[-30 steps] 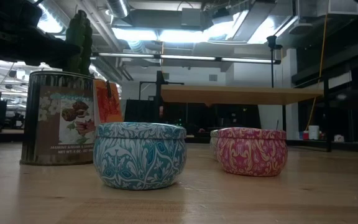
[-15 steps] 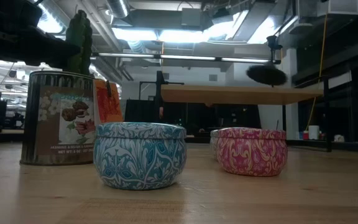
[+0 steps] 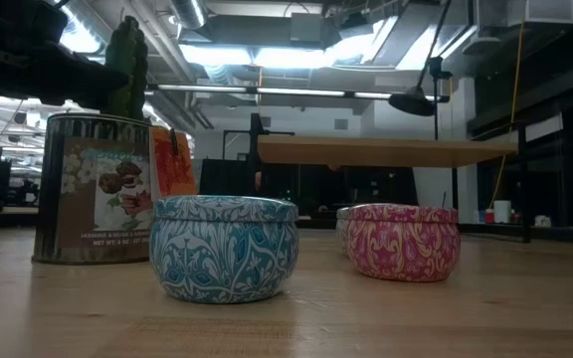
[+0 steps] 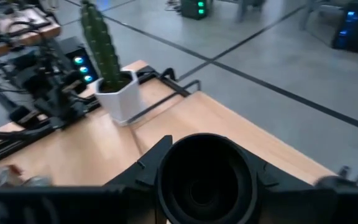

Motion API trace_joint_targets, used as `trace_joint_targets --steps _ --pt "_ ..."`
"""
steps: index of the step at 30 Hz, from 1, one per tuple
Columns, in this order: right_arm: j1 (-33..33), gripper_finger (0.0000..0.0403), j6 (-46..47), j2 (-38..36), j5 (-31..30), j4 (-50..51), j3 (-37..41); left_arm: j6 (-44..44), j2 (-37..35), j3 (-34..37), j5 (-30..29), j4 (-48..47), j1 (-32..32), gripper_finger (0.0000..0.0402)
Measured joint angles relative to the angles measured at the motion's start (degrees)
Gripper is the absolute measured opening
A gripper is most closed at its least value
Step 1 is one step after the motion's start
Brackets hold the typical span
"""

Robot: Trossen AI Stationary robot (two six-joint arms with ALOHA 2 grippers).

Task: Pick & Place candle stick holders
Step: Put the right black candle holder on the shelf

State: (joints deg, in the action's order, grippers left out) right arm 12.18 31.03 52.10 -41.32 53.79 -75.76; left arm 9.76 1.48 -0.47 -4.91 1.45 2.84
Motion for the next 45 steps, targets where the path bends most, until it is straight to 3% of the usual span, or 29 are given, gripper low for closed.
trace_joint_targets --steps 10,15,22,45 --pt "-6.59 0.0119 2.63 1.27 0.8 6.93 -6.71 0.0 0.01 -0.01 0.0 0.0 0.0 0.0004" --pt "-10.04 0.0119 2.63 4.21 4.46 9.23 -12.37 0.0 0.02 -0.02 0.0 0.0 0.01 0.0004" --pt "-13.87 0.0119 2.62 8.87 4.52 17.06 -18.61 0.0 0.0 0.0 0.0 0.0 0.02 0.0004" --pt "-23.82 0.0119 4.73 10.56 4.05 24.54 -19.37 0.0 0.02 -0.01 0.0 0.01 0.01 0.0004"
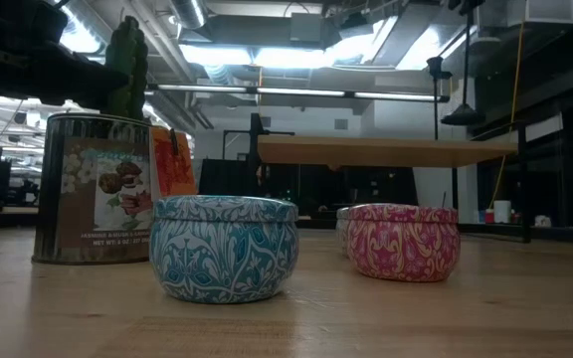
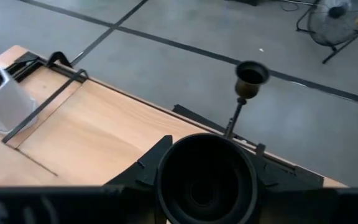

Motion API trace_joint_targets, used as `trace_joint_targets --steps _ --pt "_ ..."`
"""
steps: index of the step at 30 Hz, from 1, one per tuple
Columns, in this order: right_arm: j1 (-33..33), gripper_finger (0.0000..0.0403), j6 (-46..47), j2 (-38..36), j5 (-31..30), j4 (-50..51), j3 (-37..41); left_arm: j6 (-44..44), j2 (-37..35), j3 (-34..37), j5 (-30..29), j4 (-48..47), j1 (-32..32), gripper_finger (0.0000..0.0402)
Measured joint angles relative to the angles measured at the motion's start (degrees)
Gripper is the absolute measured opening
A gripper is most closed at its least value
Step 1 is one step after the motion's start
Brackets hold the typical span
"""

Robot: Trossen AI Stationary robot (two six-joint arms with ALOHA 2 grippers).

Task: Pick & Place candle stick holders
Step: Put the right black candle holder on the shelf

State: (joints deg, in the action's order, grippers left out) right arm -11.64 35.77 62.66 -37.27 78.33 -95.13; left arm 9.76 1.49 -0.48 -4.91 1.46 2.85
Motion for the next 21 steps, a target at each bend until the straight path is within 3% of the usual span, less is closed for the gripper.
trace_joint_targets --steps 21 --pt "-3.1 0.0118 1.93 1.72 0.02 -3.26 7.45 0.0 -0.01 0.0 0.0 -0.01 0.0 0.0004"
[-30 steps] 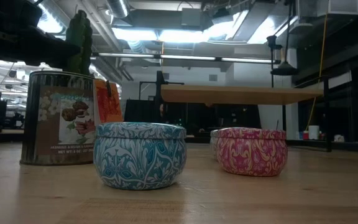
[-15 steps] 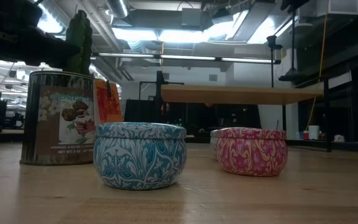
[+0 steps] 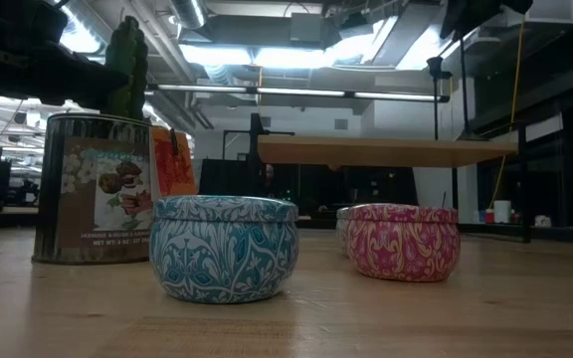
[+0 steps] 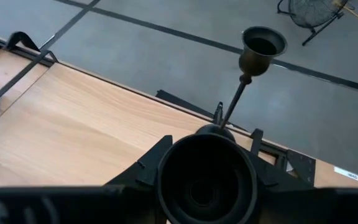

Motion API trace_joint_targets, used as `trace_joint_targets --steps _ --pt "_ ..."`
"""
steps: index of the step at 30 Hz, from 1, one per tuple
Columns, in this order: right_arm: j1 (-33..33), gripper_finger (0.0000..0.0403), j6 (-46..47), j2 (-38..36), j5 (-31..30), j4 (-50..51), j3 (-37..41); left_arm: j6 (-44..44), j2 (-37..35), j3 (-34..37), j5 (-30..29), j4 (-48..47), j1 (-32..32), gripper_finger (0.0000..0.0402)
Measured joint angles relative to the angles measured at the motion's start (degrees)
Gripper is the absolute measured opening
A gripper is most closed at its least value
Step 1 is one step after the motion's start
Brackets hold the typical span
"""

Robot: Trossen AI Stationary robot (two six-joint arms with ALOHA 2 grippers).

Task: Pick & Place candle stick holders
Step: Put the right black candle holder on the shelf

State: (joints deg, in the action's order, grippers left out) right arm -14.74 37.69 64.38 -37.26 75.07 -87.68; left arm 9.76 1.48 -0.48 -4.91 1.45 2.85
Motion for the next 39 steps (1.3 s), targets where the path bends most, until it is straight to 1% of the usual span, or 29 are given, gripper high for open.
trace_joint_targets --steps 15,19,27,29,32,36,39 --pt "0.0 0.0144 -1.2 0.11 -0.06 -0.58 0.02 0.0 -0.01 0.01 0.0 0.0 -0.02 0.0004" --pt "0.02 0.0169 -2.14 0.11 -0.07 -1.01 0.02 0.0 -0.01 0.01 0.0 0.0 -0.02 0.0004" --pt "0.04 0.0241 -2.8 0.11 0.0 -3.42 0.02 0.0 0.0 0.01 0.0 0.0 0.01 0.0004" --pt "0.01 0.0254 -2.8 0.1 0.92 -3.32 0.02 0.0 0.01 0.01 0.0 0.0 -0.02 0.0004" --pt "0.06 0.0265 -2.8 -0.13 1.95 -2.7 -0.97 0.0 -0.01 0.01 0.0 0.01 -0.01 0.0004" --pt "0.04 0.0268 -3.63 -1.0 2.21 -2.77 -3.94 0.0 -0.01 0.01 0.0 0.0 -0.02 0.0004" --pt "0.05 0.0268 -4.14 -1.54 4.52 -1.99 -6.31 0.0 0.01 0.0 0.0 0.0 0.01 0.0004"
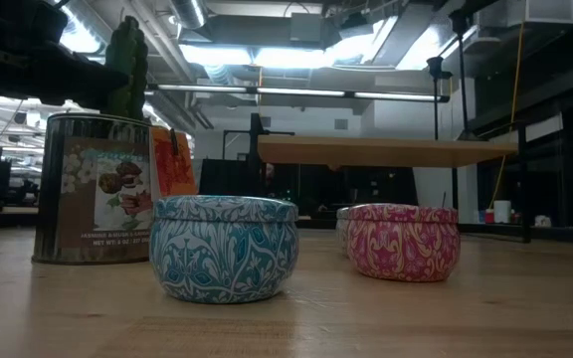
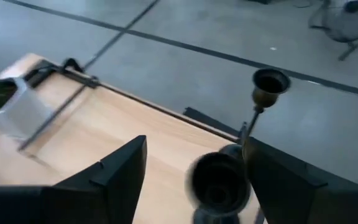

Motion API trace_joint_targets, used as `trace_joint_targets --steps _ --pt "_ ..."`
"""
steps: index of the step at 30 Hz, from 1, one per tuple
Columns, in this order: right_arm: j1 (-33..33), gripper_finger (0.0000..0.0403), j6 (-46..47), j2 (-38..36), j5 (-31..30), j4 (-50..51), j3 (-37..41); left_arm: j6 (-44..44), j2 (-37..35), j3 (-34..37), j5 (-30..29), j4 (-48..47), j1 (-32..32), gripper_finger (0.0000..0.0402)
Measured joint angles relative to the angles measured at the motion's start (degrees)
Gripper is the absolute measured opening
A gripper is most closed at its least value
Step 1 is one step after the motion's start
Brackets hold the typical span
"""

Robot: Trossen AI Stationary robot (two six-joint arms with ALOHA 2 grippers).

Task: Pick & Place candle stick holders
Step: Put the right black candle holder on the shelf

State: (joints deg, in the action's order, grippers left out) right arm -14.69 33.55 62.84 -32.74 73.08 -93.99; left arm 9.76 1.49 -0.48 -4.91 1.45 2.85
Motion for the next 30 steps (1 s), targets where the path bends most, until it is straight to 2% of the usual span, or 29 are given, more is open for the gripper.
trace_joint_targets --steps 5,15,30 --pt "1.76 0.0268 -0.34 -2.38 4.8 0.54 -1.16 0.0 0.01 0.0 0.0 0.0 -0.01 0.0004" --pt "8.15 0.0268 10.0 -6.76 2.5 12.68 -0.35 0.0 0.01 0.01 0.0 0.0 0.0 0.0004" --pt "17.78 0.0267 17.86 -7.79 1.89 12.62 17.77 0.0 0.01 0.01 0.0 0.02 -0.02 0.0004"
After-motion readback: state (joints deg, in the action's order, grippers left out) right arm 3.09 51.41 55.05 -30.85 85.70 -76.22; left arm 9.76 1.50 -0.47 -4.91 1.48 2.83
